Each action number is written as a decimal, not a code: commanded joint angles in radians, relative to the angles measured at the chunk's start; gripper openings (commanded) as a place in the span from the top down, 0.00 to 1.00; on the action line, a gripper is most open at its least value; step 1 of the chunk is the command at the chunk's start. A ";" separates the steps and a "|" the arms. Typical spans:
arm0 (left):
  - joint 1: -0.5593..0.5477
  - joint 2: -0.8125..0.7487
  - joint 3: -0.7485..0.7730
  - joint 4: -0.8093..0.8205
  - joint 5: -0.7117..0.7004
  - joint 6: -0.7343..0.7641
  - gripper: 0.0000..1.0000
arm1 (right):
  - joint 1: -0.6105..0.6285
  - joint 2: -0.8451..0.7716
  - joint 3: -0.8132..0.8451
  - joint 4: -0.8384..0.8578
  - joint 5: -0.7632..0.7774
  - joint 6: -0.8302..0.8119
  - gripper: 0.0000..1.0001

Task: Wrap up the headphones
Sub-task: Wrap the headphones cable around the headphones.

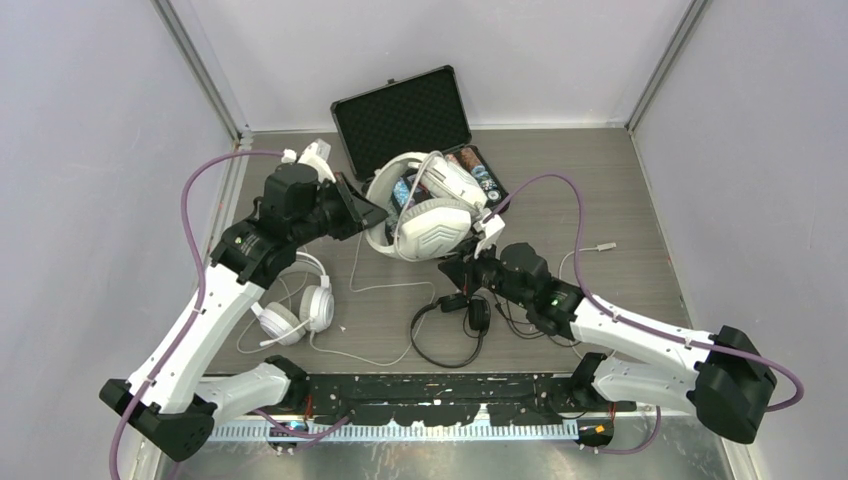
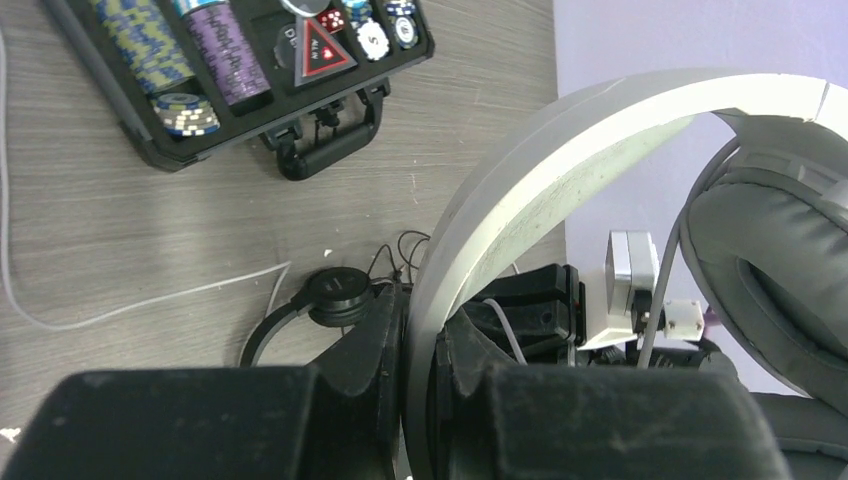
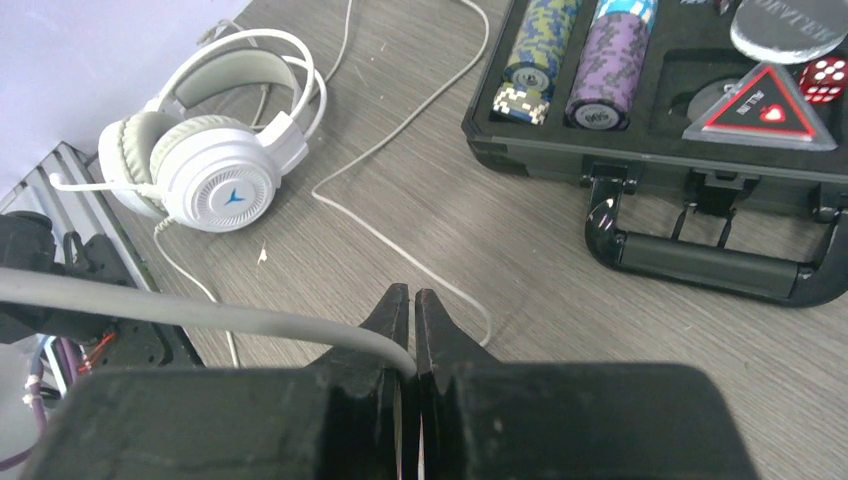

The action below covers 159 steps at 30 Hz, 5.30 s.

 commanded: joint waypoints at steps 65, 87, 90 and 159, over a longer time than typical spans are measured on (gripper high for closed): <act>0.040 -0.019 -0.143 0.198 0.144 1.431 1.00 | -0.125 -0.074 0.279 -0.387 -0.650 0.329 0.92; 0.002 -0.052 -0.194 0.276 0.013 1.365 1.00 | -0.125 -0.055 0.283 -0.146 -0.729 0.551 0.92; -0.004 -0.058 -0.205 0.284 -0.035 1.329 1.00 | -0.126 -0.043 0.293 -0.121 -0.736 0.588 0.89; -0.110 0.191 0.058 0.088 -0.621 0.014 1.00 | 0.145 0.174 0.427 -0.287 -0.052 0.391 0.76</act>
